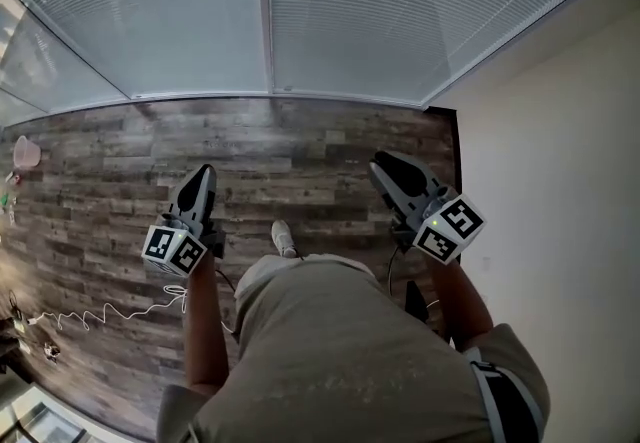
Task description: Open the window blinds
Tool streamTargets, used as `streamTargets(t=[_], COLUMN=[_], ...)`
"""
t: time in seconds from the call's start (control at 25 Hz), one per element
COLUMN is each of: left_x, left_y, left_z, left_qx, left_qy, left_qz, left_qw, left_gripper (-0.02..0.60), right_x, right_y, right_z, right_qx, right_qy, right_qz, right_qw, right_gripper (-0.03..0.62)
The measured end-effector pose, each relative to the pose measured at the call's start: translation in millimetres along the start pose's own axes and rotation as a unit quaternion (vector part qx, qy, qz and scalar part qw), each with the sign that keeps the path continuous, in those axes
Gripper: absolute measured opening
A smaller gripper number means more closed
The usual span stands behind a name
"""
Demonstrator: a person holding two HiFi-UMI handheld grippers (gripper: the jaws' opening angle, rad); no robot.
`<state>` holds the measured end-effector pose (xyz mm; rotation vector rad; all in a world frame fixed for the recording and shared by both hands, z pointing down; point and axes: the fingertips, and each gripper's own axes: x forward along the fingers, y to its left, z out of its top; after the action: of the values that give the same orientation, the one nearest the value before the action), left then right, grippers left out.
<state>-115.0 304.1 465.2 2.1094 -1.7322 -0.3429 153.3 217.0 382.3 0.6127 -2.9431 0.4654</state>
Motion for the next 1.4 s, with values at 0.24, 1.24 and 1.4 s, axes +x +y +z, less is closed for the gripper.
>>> streamTargets(t=[0.24,1.24,1.4], left_x=[35,212,243], left_y=[47,22,3], left_z=[5,44,53], left_qx=[0.030,0.070,0.074], left_qy=[0.011,0.037,0.033], left_qz=[-0.017,-0.034,-0.019], left_qw=[0.9994,0.9963,0.9965], left_gripper=[0.012,0.014,0.014], right_x=[56,115,115], right_y=[-30,-161,-190], right_z=[8,65,79], right_qx=[0.032,0.052,0.051], right_qy=[-0.011,-0.040,-0.042], right_qz=[-0.014,-0.015,-0.003], right_qw=[0.999,0.998,0.998], right_gripper=[0.078,0.080,0.080])
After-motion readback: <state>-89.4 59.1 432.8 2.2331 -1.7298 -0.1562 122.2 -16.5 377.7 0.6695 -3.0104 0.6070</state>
